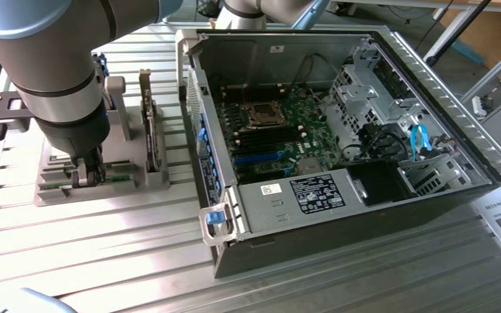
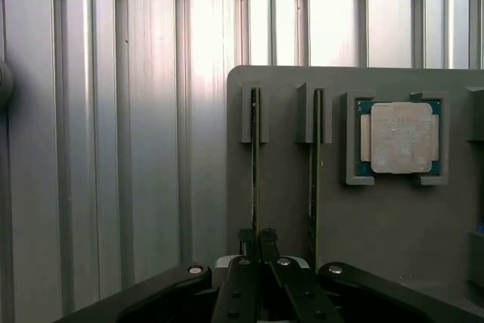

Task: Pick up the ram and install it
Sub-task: 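Pick up the ram and move it above insertion slot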

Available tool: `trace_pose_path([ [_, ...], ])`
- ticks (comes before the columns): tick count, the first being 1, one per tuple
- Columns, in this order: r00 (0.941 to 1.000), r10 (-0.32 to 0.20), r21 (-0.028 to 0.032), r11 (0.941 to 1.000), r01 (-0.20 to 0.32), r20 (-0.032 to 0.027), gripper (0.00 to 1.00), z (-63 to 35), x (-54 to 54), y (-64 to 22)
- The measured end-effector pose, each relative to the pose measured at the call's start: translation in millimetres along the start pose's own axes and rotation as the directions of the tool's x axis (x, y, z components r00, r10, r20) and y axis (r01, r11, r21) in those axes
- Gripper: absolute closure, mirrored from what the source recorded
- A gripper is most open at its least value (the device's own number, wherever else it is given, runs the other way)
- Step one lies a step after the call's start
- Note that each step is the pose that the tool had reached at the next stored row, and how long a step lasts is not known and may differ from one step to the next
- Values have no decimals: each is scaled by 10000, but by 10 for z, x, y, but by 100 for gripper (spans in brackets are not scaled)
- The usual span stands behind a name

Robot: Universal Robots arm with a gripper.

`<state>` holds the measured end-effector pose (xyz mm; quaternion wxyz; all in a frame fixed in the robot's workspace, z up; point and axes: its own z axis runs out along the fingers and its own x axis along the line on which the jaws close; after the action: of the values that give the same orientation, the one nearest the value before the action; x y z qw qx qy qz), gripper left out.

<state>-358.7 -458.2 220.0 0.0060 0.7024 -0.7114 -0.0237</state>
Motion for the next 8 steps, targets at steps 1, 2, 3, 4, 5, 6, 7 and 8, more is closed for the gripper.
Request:
trace_pose_path([
  [1,10000,0,0,10000,0,0,88,0,0,0],
  [2,10000,0,0,10000,0,0,88,0,0,0],
  [3,10000,0,-2,10000,0,-1,88,-1,0,1],
  [4,10000,0,-2,10000,0,-1,88,-2,0,0],
  [5,10000,0,-3,10000,0,-2,88,-2,0,1],
  [6,10000,0,-3,10000,0,-2,88,-2,0,0],
  [7,10000,0,-2,10000,0,-1,88,-2,0,0],
  [8,10000,2,-3,10000,-2,-2,88,-2,0,0],
])
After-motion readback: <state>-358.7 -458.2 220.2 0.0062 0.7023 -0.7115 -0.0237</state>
